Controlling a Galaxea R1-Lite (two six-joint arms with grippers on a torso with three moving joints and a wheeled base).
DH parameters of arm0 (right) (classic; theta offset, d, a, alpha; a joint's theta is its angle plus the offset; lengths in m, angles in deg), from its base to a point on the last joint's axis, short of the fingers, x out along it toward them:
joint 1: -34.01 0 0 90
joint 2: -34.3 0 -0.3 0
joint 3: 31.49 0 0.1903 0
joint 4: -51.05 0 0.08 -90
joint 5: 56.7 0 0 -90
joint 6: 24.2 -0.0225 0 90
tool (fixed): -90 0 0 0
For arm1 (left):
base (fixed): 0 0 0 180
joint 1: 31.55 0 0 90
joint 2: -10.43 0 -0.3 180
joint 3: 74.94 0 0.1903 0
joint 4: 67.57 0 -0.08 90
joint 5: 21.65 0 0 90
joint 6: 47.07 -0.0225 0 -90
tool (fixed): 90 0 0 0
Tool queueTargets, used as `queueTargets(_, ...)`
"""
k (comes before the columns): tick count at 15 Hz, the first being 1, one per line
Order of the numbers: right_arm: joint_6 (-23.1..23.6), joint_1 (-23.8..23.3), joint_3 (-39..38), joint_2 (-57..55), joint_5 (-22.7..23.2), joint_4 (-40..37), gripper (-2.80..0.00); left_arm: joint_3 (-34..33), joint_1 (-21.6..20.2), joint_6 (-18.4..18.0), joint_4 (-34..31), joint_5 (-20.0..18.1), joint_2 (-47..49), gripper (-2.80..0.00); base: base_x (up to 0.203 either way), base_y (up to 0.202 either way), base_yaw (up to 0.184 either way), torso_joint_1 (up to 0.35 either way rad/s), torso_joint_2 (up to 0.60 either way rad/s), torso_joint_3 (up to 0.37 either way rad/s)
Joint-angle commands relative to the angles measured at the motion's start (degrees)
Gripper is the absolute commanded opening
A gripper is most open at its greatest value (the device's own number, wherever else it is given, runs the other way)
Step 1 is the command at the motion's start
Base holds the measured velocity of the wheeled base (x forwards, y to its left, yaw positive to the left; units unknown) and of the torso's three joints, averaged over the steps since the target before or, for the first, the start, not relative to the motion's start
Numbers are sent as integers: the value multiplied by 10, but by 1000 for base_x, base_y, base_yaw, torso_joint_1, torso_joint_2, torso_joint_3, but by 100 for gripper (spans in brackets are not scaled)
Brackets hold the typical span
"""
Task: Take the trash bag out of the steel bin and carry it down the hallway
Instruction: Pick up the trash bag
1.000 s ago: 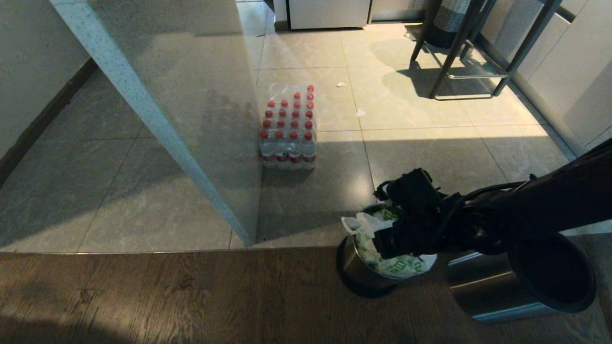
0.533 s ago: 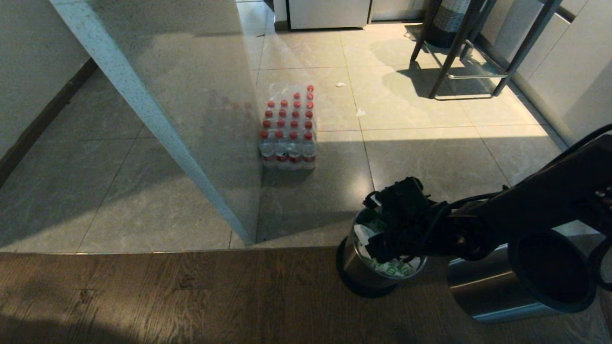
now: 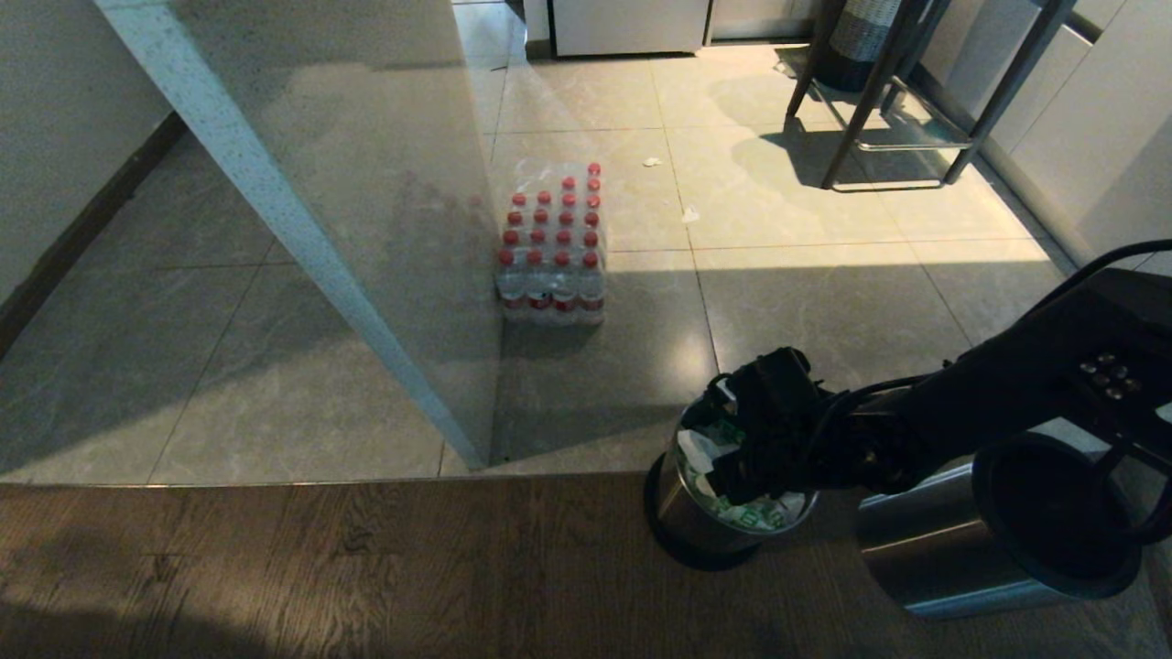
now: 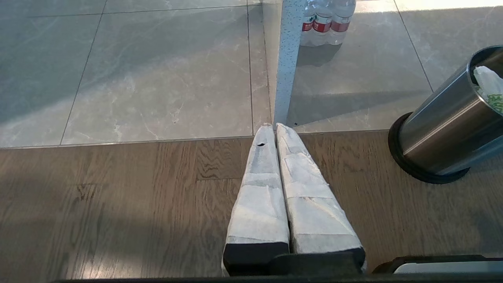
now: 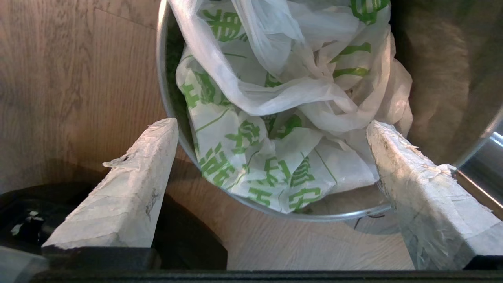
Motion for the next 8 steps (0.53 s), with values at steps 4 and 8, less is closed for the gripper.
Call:
queueTargets(4, -1, -5, 10, -29, 23, 5, 0, 0, 0, 0, 0, 1, 1, -280, 0, 0, 0, 0, 0, 0)
queueTargets(8, 1, -5, 15, -53, 43, 10, 0, 0, 0, 0, 0, 1, 1, -280, 0, 0, 0, 0, 0, 0)
